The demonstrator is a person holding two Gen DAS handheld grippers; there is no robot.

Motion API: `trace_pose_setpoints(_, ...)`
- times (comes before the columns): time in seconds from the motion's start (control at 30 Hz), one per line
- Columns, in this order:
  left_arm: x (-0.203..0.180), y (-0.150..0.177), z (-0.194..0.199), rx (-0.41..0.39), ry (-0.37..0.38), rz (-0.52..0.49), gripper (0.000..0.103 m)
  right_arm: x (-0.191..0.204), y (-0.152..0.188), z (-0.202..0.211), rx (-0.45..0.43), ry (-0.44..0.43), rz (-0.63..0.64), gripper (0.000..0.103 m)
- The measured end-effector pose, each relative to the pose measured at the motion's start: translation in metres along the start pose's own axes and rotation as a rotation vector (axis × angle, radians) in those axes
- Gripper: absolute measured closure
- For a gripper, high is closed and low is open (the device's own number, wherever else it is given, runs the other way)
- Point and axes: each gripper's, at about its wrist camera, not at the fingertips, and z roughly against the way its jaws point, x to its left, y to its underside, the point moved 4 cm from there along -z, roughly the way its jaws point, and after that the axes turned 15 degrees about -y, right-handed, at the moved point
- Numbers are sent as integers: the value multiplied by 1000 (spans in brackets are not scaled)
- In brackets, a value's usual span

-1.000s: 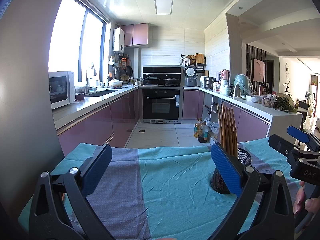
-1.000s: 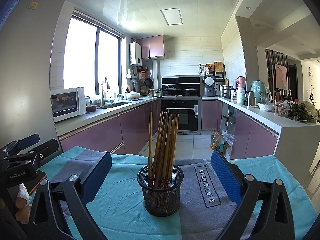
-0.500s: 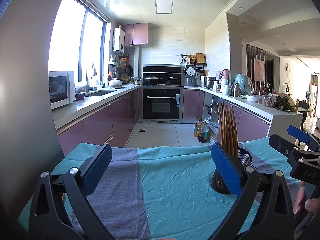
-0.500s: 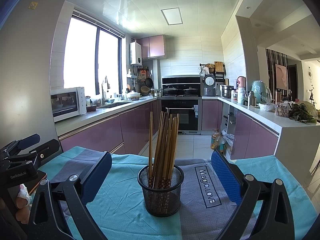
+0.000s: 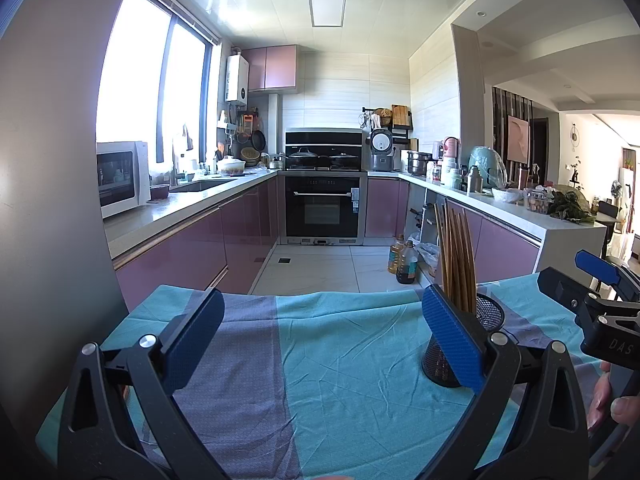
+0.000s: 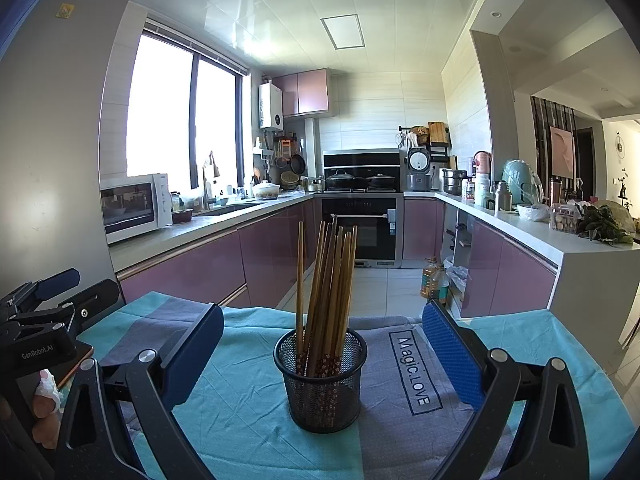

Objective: Organize utensils

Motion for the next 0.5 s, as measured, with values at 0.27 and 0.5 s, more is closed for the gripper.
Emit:
trace_pose_setpoints(0.27, 0, 1, 0, -1, -2, -4, 6, -1, 0, 0, 1, -1, -1, 7)
trace_pose_setpoints(0.5, 0, 2, 0, 2, 7, -6, 6, 0, 1, 0, 3, -1, -3, 7)
